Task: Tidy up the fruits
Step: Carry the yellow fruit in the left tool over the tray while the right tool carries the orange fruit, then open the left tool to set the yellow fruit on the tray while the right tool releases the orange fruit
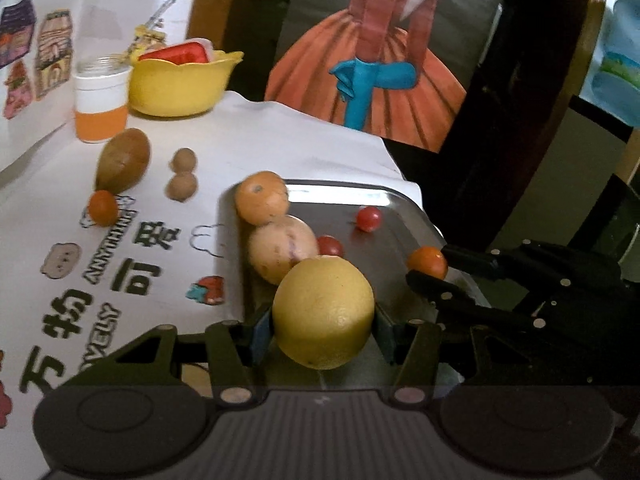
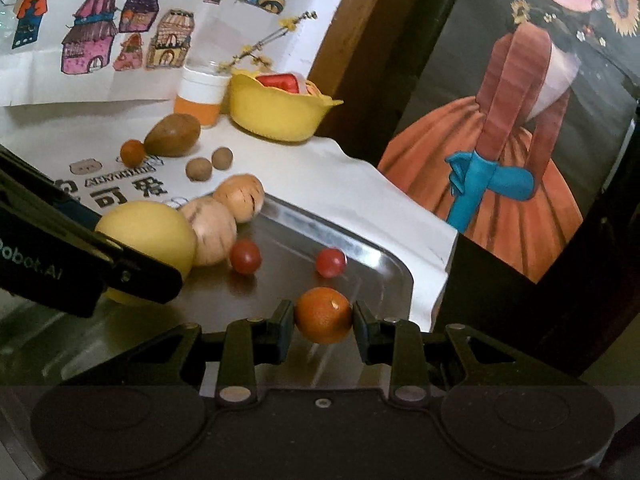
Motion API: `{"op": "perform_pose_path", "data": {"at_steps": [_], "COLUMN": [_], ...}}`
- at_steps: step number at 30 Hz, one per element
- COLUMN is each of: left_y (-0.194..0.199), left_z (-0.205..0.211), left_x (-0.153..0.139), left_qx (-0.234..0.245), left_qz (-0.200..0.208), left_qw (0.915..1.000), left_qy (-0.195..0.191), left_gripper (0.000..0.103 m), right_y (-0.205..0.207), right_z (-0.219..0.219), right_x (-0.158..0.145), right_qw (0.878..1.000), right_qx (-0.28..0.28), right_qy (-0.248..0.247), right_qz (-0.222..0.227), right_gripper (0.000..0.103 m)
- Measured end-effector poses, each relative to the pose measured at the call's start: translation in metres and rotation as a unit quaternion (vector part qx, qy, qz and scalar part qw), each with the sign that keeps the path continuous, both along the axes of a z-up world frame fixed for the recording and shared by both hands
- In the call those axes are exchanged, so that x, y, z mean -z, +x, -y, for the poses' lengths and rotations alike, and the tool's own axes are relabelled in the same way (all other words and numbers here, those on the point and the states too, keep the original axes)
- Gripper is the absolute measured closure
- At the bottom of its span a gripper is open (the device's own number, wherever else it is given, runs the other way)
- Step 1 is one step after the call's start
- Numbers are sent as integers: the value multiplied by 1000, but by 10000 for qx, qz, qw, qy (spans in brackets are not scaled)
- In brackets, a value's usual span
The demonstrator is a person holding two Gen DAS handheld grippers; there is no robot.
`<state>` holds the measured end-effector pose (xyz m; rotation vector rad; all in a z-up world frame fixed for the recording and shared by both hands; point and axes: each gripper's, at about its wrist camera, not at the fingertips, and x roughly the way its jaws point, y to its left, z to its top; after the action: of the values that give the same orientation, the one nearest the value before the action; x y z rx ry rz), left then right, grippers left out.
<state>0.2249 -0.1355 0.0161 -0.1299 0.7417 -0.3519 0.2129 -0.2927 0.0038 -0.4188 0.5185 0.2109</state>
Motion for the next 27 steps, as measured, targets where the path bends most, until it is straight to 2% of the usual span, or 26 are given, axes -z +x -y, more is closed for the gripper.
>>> {"op": "perform_pose_path", "data": {"at_steps": [20,23,27], "left_y": [-1,-2,-4], "left_z": [21,21,19], "left_x": [2,3,3], "left_qx": [-13,-24,-71], "left_qz": [22,19,-22], "left_qw": [9995,9995,9995], "left_qy": [307,308,293], "left_gripper": [46,45,41], "right_y": [-5,-6,-10], "right_z": [16,16,17], "right_x": [6,7,7], "right_qw": [9996,9995,9992], "right_qx": [58,61,75], "right_qy": [269,281,369], "right_qz": [-60,-87,-94], "right_gripper": [69,68,58]}}
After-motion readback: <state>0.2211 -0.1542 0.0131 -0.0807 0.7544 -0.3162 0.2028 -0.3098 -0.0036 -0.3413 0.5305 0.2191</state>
